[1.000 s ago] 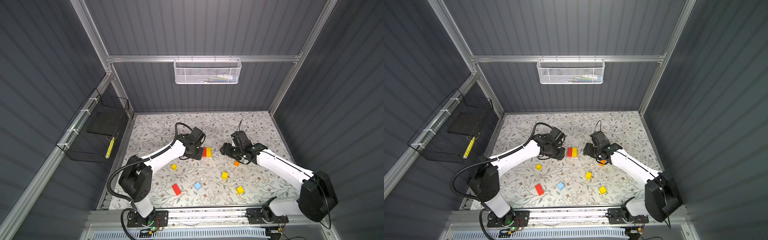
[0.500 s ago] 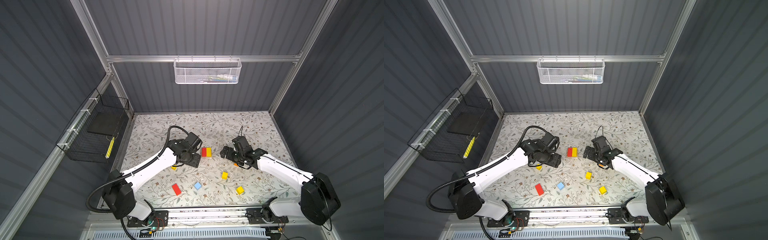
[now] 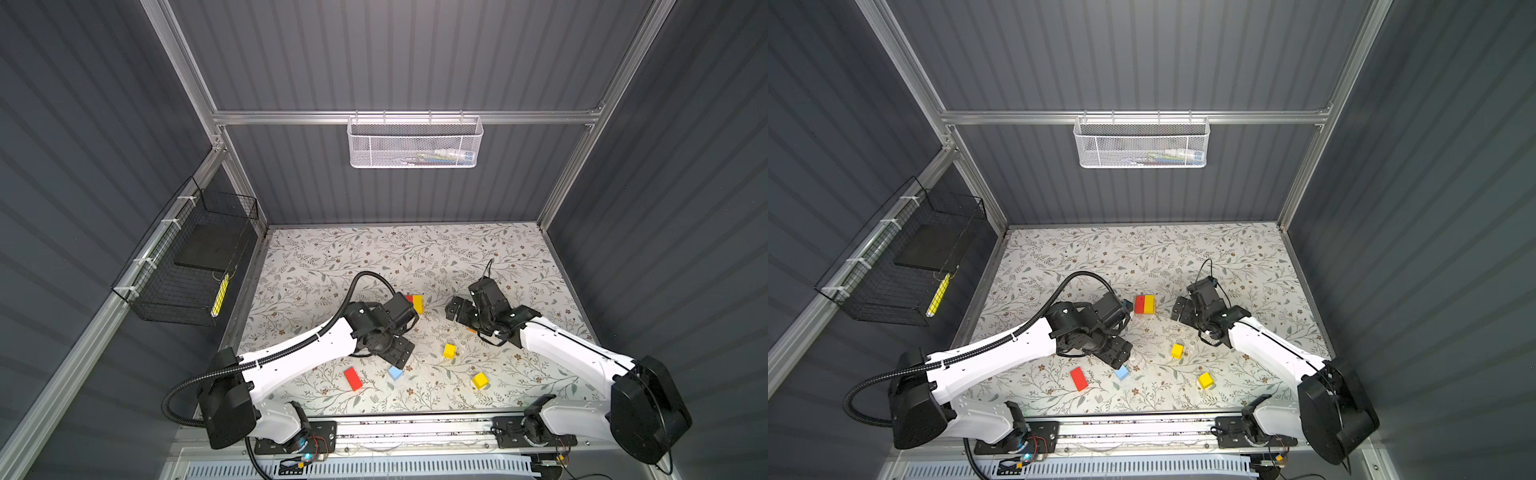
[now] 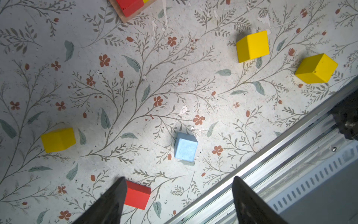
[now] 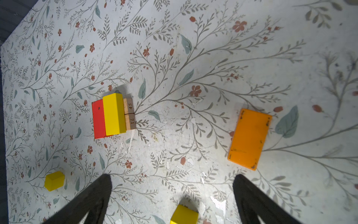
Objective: Build the wood block tower
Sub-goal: 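Move the left gripper over the light blue cube nearer the robot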
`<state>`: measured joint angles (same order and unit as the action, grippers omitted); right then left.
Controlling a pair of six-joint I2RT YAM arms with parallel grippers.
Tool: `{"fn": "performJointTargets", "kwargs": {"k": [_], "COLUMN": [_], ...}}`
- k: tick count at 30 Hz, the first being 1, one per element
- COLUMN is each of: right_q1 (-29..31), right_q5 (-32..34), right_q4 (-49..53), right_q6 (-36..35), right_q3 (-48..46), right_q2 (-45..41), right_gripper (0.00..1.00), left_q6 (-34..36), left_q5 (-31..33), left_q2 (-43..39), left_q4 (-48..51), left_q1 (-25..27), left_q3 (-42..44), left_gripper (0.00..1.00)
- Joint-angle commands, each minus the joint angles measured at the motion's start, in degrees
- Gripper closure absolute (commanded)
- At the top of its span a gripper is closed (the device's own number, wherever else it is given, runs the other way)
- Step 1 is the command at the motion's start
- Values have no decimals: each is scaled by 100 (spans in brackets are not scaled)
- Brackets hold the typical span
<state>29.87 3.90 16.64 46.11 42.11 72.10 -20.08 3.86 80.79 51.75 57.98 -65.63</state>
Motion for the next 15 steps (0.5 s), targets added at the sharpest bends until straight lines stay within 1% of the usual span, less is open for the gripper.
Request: {"fn": "performJointTargets", "kwargs": {"k": [1,7,15], "right_q1": [-28,-44,-54], "right_q5": [240,347,337], "right_q4": [117,143,94], "right_q6": [19,60,91], "right_q3": [-114,-239,-313], "right_q2": [-194,-414,-451], "right_gripper": [1,1,1], "left_q6": [-15,91,302], "left_q5": [0,45,54], "left_q2": [87,439,839], "left_q4": [187,123,-154], "left_q1": [119,422,524], "left_q3": [118,150,323], "left_gripper": [9,9,18]}}
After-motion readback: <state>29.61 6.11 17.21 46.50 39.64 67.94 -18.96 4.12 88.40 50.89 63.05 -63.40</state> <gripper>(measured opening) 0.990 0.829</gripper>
